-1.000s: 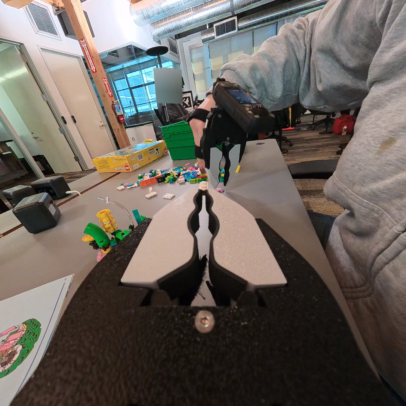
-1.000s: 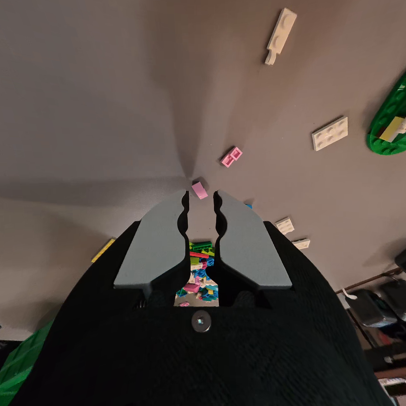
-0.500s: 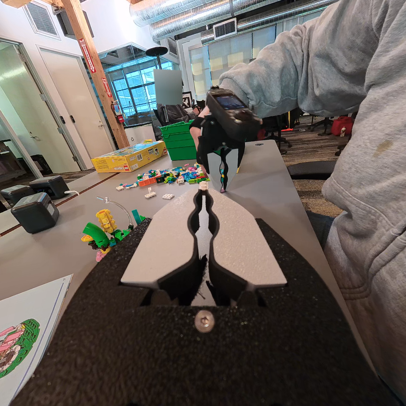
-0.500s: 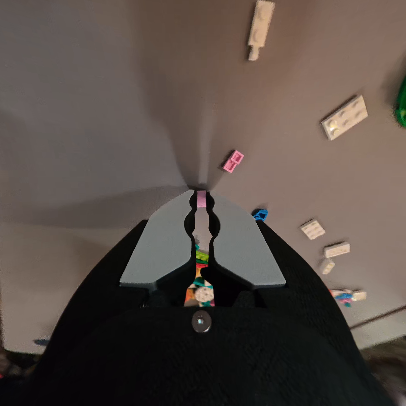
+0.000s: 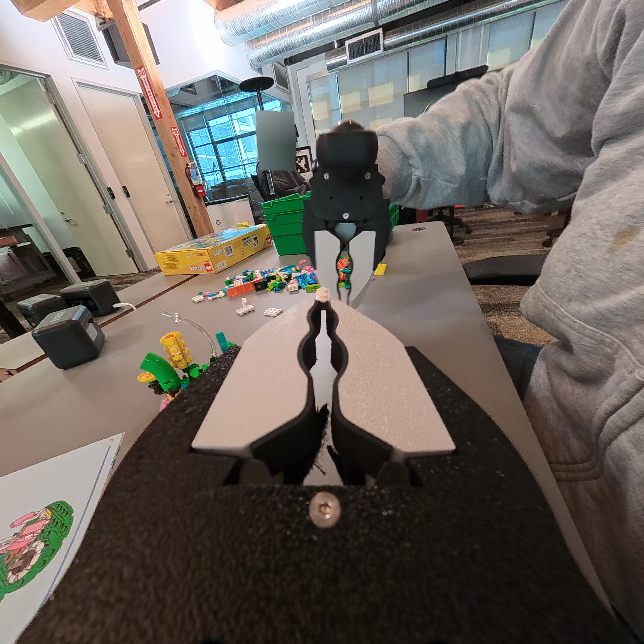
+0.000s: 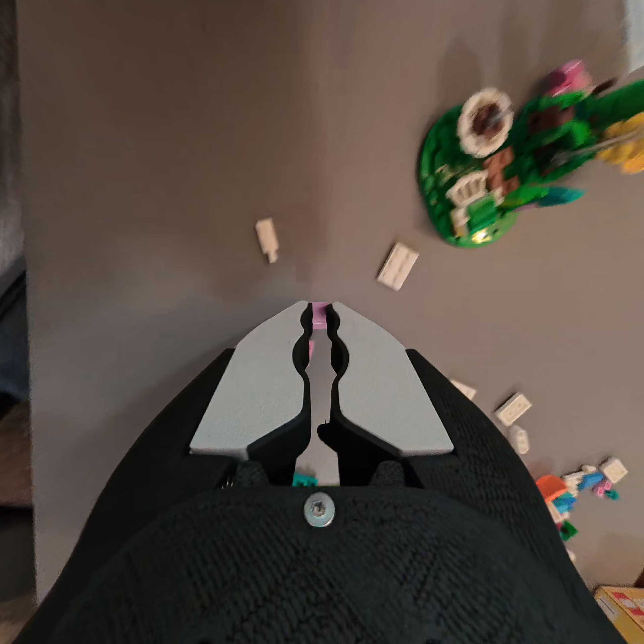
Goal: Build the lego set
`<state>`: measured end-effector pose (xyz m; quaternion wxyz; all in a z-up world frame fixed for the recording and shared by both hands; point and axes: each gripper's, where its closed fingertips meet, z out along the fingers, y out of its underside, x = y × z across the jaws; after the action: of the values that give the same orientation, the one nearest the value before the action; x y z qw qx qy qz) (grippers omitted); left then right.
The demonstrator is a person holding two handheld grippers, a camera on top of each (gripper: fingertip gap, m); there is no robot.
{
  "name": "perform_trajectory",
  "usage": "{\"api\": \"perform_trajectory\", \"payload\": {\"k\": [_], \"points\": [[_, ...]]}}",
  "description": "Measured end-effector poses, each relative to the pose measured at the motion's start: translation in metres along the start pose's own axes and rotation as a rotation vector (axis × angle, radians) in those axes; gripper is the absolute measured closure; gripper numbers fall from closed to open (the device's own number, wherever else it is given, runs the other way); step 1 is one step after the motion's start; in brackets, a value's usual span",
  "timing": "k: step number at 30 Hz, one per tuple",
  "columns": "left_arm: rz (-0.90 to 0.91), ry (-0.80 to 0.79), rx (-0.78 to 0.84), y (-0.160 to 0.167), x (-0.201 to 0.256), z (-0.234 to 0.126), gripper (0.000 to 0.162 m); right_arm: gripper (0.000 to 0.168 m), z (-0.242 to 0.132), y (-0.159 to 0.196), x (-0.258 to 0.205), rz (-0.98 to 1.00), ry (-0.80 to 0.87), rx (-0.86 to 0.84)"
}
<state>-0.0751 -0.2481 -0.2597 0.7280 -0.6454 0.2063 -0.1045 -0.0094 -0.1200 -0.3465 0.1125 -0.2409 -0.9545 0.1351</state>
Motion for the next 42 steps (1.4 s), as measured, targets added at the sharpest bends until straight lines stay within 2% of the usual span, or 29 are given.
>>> {"api": "perform_trajectory", "payload": {"k": [1,4,10,42], "points": [[0.002,0.0,-0.001,0.0,0.0,0.0,0.16,0.162,0.002,-0.009,0.007,0.007,0.037,0.013],[0.006,0.0,-0.004,0.0,0.0,0.0,0.16,0.162,0.01,-0.032,0.021,0.025,0.101,0.034],[0.018,0.002,-0.011,0.001,0.001,0.001,0.16,0.162,0.032,-0.059,0.016,-0.017,0.065,0.048],[0.017,0.006,-0.016,0.002,-0.002,0.004,0.16,0.162,0.043,-0.062,0.01,0.018,0.026,0.038]]}}
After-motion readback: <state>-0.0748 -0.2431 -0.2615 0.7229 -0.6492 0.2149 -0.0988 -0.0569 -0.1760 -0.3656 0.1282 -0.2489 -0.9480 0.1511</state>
